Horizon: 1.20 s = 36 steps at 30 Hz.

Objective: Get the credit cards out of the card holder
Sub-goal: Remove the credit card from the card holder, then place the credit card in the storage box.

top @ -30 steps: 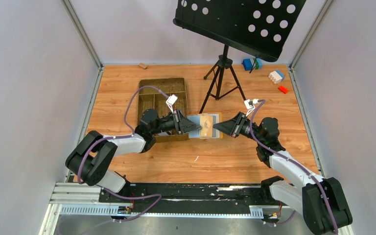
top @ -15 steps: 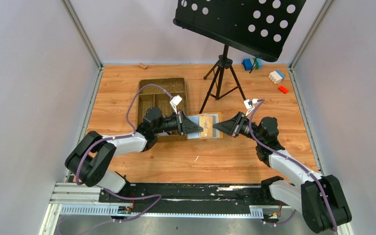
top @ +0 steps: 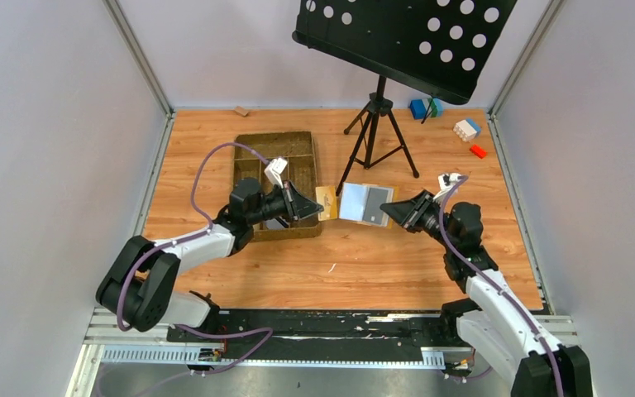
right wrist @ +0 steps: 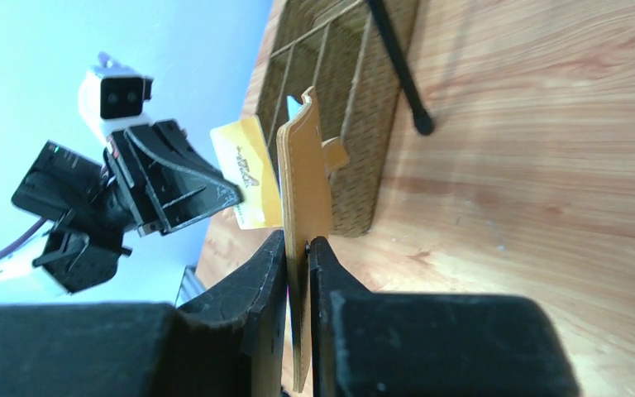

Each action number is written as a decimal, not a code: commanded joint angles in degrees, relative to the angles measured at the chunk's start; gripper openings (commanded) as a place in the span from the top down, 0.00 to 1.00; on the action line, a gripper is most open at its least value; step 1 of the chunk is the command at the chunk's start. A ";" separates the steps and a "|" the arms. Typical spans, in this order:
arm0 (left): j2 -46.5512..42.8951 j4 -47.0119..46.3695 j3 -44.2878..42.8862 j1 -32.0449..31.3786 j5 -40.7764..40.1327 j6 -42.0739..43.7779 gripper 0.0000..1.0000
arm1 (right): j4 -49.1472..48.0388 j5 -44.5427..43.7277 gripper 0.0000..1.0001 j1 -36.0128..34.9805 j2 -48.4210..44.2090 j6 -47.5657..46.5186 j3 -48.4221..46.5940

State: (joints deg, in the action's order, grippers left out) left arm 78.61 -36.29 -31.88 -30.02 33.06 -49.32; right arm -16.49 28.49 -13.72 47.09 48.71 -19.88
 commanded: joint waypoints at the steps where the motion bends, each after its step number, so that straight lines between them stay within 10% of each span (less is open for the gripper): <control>1: -3.97 4.09 0.51 2.89 -3.68 4.06 1.00 | 6.00 -8.39 1.00 1.14 -5.43 -2.51 -1.02; 18: -15.28 35.48 -5.81 6.86 -34.30 21.38 1.00 | 9.12 -14.16 1.00 1.15 -8.38 -5.97 -1.08; 36: 6.24 41.96 -15.58 12.53 -19.02 24.47 1.00 | 7.82 -13.50 1.00 1.15 -7.19 -6.26 -0.86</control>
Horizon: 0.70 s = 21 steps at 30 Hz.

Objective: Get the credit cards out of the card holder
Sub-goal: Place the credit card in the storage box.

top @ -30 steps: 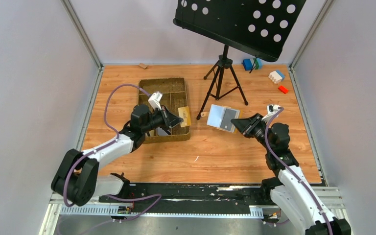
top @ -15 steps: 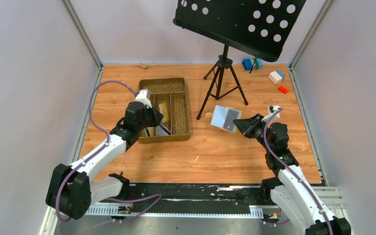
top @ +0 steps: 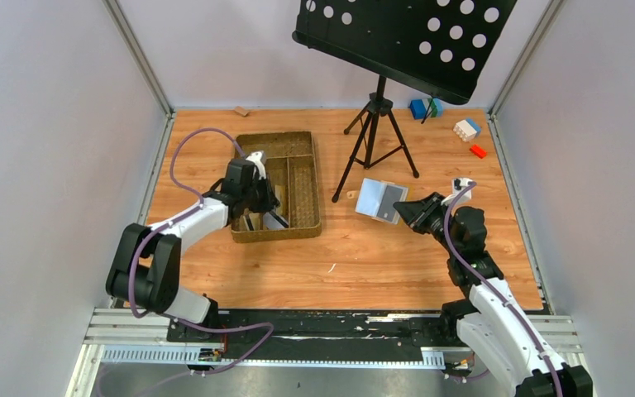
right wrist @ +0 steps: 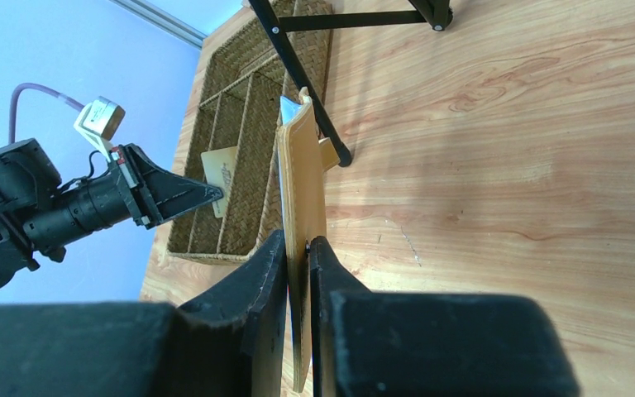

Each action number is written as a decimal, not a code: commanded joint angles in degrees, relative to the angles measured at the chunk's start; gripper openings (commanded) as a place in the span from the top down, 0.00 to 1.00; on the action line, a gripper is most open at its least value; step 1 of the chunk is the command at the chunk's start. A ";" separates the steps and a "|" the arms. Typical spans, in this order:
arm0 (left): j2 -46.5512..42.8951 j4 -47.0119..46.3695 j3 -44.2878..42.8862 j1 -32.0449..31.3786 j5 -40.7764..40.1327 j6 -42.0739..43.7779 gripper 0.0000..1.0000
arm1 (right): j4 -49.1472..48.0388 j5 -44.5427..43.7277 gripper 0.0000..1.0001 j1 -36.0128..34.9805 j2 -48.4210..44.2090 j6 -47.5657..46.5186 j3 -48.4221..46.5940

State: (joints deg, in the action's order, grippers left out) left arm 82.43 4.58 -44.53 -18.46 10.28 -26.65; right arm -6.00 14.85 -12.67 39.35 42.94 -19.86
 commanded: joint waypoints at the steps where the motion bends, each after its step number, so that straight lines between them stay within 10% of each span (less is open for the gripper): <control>1: 3.16 1.65 -3.40 1.15 3.68 2.08 1.00 | -2.77 0.25 1.00 0.10 0.74 -0.37 -0.92; 12: -2.60 5.93 -3.53 1.23 -6.01 3.79 0.55 | -3.61 1.13 1.00 0.09 1.16 -0.21 -0.74; 21: -12.01 6.51 -1.31 0.09 -17.12 5.80 0.48 | -4.27 1.82 1.00 0.10 1.96 0.05 -0.62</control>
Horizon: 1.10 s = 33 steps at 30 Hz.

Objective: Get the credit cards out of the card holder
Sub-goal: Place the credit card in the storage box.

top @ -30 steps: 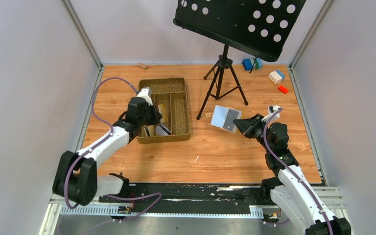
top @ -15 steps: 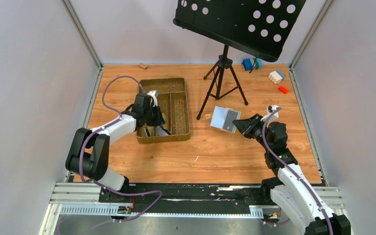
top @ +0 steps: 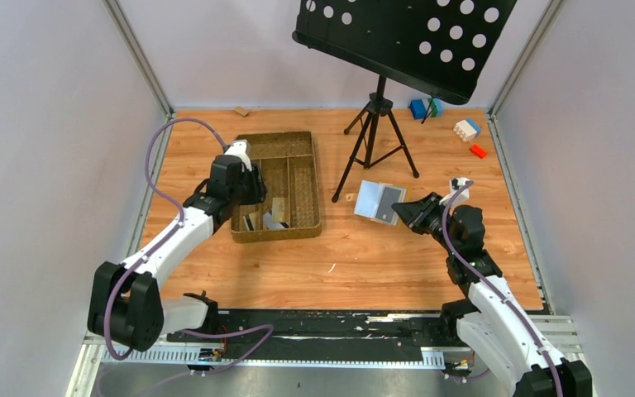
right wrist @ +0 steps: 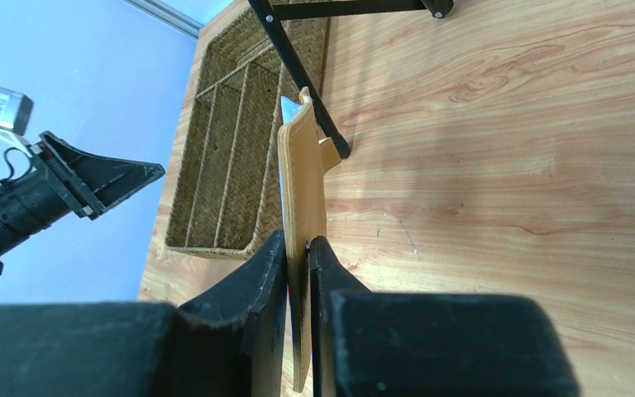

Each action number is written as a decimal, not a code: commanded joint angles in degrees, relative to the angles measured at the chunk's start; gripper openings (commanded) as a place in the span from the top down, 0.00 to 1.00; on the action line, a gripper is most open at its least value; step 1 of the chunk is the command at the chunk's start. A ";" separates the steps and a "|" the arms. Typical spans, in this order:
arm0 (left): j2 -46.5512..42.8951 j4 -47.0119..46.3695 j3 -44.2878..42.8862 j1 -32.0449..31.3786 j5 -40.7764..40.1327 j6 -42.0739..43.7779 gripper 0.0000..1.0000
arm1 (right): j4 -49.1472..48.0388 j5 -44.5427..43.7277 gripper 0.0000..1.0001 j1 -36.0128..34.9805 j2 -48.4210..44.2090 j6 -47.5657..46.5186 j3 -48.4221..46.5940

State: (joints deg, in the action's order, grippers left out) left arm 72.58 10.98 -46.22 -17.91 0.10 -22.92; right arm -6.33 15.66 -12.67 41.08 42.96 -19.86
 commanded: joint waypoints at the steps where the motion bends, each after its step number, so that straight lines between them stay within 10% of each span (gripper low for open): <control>1: -1.37 0.36 0.09 -0.46 -7.60 2.12 0.47 | -4.02 1.10 1.00 0.09 0.42 0.13 -0.64; 11: 10.41 1.12 -3.31 -0.46 -7.08 1.82 0.44 | -4.72 1.66 1.00 0.13 1.19 0.38 -0.41; 16: 10.17 -2.21 -1.32 -0.42 -10.29 0.59 0.80 | -4.75 1.65 1.00 0.10 1.26 0.31 -0.32; 21: 11.87 -3.73 -0.82 -0.39 -10.21 0.24 0.75 | -4.92 1.96 1.00 0.14 1.37 0.43 -0.36; 25: 12.63 -3.67 -1.14 -0.43 -9.87 0.24 1.00 | -4.99 1.74 1.00 0.11 1.37 0.34 -0.21; 33: 0.23 -11.50 7.45 -0.46 -12.70 -1.39 1.00 | -5.27 1.93 1.00 0.12 1.70 0.36 -0.33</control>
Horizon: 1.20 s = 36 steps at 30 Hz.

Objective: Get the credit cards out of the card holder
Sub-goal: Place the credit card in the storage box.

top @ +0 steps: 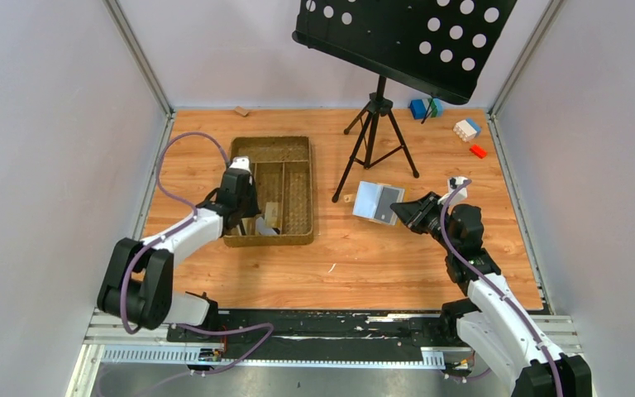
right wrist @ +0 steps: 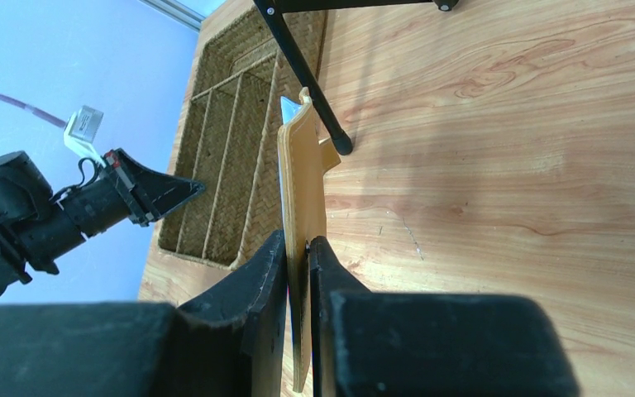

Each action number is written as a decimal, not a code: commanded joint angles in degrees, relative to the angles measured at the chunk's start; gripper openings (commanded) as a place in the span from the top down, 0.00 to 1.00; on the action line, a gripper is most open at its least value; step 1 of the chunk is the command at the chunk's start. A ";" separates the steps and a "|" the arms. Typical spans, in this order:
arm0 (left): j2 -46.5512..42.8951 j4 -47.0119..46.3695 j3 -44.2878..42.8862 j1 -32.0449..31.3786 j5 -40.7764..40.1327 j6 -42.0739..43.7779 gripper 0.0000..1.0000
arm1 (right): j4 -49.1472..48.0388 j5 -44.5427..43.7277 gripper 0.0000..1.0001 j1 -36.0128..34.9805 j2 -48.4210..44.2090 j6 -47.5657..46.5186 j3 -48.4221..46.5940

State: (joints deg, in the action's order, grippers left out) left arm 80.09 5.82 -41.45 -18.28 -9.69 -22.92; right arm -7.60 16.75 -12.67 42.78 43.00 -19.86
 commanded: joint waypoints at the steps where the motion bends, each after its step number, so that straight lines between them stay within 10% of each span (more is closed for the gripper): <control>1: -8.57 -7.89 3.61 -0.09 -2.99 -1.75 1.00 | -4.18 0.97 1.00 0.10 0.01 0.36 -0.35; 16: -27.13 -21.18 16.51 -0.09 -1.36 -4.88 1.00 | -4.49 1.58 1.00 0.12 0.28 0.35 -0.35; 31: -9.17 -13.16 9.37 -0.11 7.01 -7.18 0.99 | -4.58 1.79 1.00 0.12 0.82 0.06 -0.52; 36: -9.68 -11.86 8.08 -0.60 11.10 -6.61 0.71 | -4.53 1.50 1.00 0.10 0.55 -0.41 -0.73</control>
State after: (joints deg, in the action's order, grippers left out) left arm 71.46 -4.64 -30.17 -18.31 -2.94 -28.91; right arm -8.05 18.11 -12.67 43.86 42.96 -19.86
